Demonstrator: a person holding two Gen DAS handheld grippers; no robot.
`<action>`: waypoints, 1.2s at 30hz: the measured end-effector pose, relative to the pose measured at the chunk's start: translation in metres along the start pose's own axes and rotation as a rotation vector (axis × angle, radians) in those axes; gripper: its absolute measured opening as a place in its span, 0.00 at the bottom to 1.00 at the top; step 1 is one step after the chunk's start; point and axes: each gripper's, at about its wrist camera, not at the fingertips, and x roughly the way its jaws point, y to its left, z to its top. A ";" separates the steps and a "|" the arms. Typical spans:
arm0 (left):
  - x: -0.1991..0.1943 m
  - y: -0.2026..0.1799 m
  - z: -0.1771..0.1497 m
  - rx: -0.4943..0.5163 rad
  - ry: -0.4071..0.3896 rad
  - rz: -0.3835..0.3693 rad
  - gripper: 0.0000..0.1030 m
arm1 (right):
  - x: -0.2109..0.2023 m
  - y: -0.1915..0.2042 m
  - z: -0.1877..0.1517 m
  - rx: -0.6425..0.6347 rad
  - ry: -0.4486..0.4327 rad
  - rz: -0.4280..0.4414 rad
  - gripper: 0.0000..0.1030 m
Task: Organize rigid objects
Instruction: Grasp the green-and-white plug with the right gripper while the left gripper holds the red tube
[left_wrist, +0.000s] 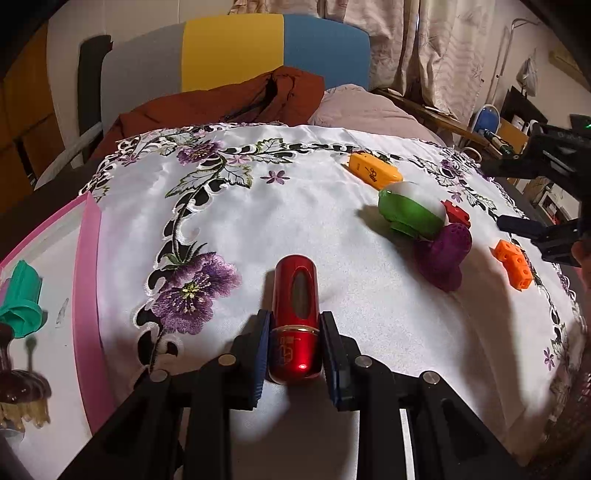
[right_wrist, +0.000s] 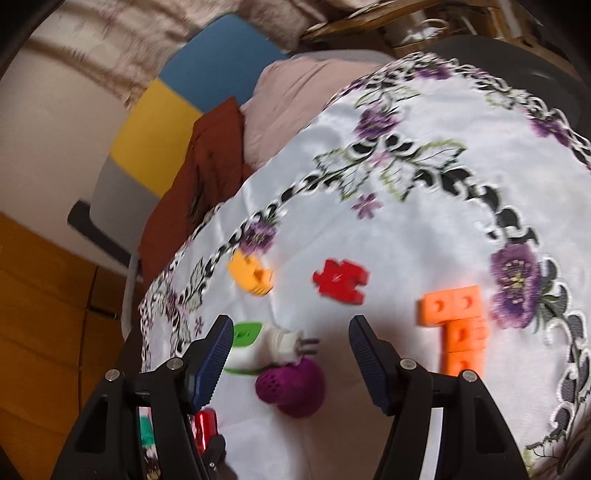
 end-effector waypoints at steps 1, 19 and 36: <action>0.000 0.001 -0.001 0.001 -0.004 -0.005 0.26 | 0.002 0.000 -0.001 0.003 0.011 0.009 0.64; -0.044 0.008 -0.004 -0.006 -0.064 -0.104 0.25 | 0.059 0.048 -0.010 -0.237 0.122 -0.068 0.75; -0.100 0.027 -0.015 -0.056 -0.106 -0.123 0.26 | 0.080 0.086 -0.033 -0.434 0.225 0.018 0.77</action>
